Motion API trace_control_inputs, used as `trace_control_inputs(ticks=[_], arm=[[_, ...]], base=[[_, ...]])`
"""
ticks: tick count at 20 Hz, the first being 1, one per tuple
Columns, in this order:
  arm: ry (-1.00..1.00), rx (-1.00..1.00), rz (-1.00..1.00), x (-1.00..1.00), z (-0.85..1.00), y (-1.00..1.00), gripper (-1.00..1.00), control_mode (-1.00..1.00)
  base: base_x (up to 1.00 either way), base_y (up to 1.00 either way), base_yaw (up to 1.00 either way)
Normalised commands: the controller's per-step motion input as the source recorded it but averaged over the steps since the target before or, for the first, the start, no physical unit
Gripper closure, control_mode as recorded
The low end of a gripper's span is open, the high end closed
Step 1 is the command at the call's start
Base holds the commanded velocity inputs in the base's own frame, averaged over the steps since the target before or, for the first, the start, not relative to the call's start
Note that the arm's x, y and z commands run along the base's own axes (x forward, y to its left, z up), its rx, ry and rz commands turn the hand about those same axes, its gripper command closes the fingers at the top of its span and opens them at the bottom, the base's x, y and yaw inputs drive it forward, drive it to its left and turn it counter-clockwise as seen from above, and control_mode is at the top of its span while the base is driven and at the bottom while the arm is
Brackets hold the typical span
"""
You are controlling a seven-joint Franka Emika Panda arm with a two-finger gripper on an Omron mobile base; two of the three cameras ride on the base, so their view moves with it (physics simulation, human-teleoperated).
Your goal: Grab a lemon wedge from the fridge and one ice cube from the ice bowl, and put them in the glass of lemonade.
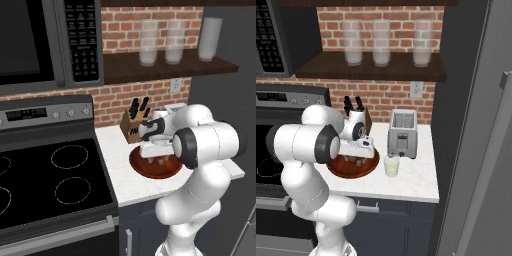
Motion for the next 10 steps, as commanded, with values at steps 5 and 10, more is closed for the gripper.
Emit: trace_control_inputs(ticks=[5,10], arm=[[0.01,0.00,0.15,0.24,-0.05,0.00,-1.00,-1.00],[0.02,0.00,0.19,0.00,-0.10,-0.02,-1.00,-1.00]], base=[[0.00,0.00,0.00],[0.00,0.00,0.00]])
